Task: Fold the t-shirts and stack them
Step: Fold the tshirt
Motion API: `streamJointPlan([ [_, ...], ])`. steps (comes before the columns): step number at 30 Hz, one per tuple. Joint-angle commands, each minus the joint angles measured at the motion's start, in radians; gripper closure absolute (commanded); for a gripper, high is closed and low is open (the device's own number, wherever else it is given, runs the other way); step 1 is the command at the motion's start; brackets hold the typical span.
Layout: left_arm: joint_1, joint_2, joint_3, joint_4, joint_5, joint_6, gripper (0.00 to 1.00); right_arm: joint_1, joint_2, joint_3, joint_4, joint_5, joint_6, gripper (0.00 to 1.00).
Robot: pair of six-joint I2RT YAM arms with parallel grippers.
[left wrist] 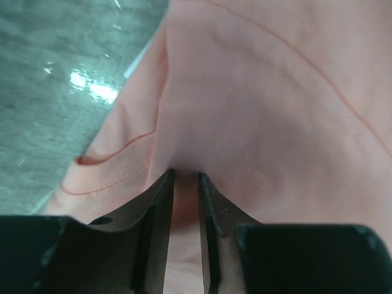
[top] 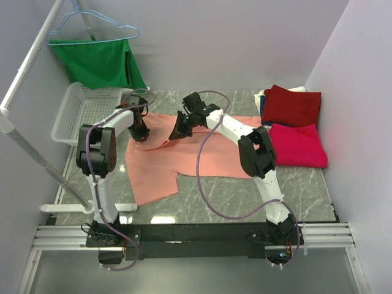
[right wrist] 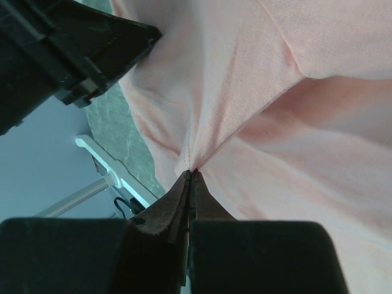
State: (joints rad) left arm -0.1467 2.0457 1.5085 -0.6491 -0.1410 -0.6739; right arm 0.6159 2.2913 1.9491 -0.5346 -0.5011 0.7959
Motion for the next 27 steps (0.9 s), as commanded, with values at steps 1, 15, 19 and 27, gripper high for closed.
streamJointPlan([
  [1, -0.013, 0.033, 0.061, -0.046, -0.042, -0.007, 0.71, -0.007, -0.029, 0.045, -0.025, -0.011, 0.005, 1.0],
  [15, -0.014, 0.165, 0.24, -0.073, -0.058, -0.009, 0.81, -0.056, 0.017, 0.039, -0.128, 0.092, 0.031, 1.0],
  [19, -0.014, 0.146, 0.262, -0.09, -0.06, 0.003, 0.86, -0.059, 0.052, 0.062, -0.156, 0.095, 0.026, 1.0],
  [27, -0.014, 0.054, 0.217, -0.116, -0.095, 0.022, 0.71, -0.058, 0.088, 0.07, -0.223, 0.073, -0.021, 0.78],
])
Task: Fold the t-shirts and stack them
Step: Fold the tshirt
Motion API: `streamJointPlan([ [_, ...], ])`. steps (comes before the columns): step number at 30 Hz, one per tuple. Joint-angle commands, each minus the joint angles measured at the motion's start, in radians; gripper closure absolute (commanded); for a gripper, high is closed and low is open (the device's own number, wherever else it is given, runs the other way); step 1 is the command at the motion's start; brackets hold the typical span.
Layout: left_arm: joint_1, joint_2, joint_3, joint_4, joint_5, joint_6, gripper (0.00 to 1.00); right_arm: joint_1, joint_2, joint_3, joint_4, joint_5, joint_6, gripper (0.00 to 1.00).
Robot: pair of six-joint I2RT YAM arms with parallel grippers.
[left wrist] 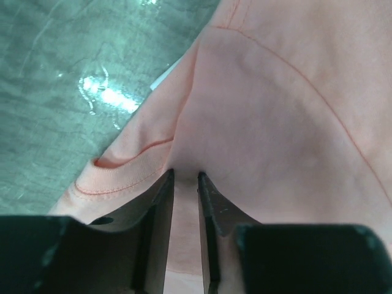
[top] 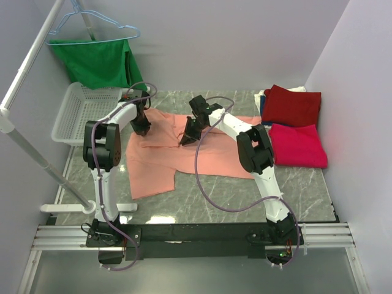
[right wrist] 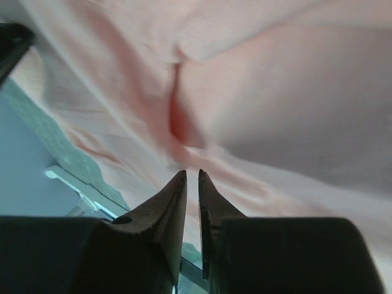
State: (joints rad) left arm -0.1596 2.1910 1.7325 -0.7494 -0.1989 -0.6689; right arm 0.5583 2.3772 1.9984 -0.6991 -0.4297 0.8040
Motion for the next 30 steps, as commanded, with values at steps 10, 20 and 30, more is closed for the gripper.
streamJointPlan([
  [10, -0.001, -0.266, -0.121, -0.019, -0.076, 0.025, 0.68, 0.0, -0.061, -0.001, -0.123, 0.138, -0.075, 0.75],
  [20, 0.005, -0.398, -0.41, 0.125, 0.09, -0.023, 0.68, 0.0, -0.078, -0.035, -0.126, 0.158, -0.085, 0.76],
  [30, 0.012, -0.367, -0.459, 0.26, 0.058, -0.031, 0.67, 0.0, -0.09, -0.055, -0.117, 0.152, -0.091, 0.76],
])
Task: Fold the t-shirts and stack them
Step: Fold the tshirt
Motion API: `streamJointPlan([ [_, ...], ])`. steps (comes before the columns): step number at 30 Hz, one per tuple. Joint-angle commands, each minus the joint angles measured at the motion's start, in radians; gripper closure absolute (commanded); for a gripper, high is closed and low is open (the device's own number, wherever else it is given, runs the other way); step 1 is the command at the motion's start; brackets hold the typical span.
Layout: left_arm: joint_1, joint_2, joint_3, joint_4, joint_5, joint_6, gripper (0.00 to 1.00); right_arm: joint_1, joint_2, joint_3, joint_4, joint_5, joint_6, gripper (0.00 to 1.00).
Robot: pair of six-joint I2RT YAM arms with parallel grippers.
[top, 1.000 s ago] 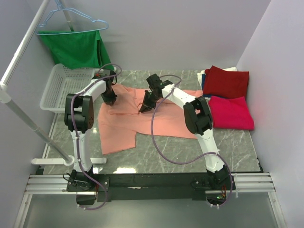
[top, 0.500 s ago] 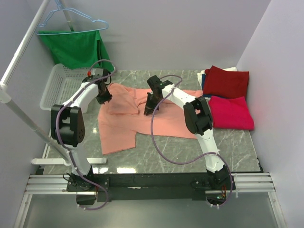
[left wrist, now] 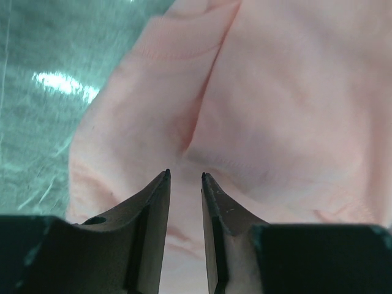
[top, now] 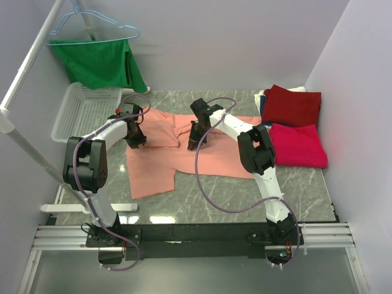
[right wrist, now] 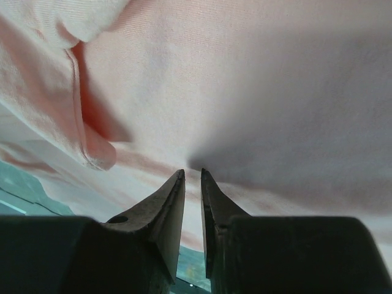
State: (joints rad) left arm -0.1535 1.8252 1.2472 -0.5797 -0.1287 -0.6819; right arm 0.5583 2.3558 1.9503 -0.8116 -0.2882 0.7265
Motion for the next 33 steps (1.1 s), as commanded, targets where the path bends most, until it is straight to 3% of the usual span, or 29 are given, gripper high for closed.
streamJointPlan([
  [1, 0.006, 0.006, 0.029, 0.095, -0.015, -0.015, 0.66, 0.0, -0.067, -0.004, -0.004, 0.011, -0.015, 0.76],
  [19, 0.008, 0.131, 0.109, 0.086, 0.032, -0.001, 0.67, -0.015, -0.053, 0.015, -0.024, 0.009, -0.021, 0.77],
  [22, 0.008, 0.135, 0.139, 0.07, 0.021, 0.001, 0.72, -0.014, -0.055, 0.015, -0.026, 0.014, -0.022, 0.78],
  [26, 0.008, 0.111, 0.152, 0.044, 0.008, -0.001, 0.92, -0.015, -0.056, 0.009, -0.027, 0.017, -0.024, 0.78],
  [33, 0.0, 0.048, 0.144, -0.025, -0.011, -0.004, 0.99, -0.017, -0.058, -0.004, -0.023, 0.015, -0.018, 0.79],
])
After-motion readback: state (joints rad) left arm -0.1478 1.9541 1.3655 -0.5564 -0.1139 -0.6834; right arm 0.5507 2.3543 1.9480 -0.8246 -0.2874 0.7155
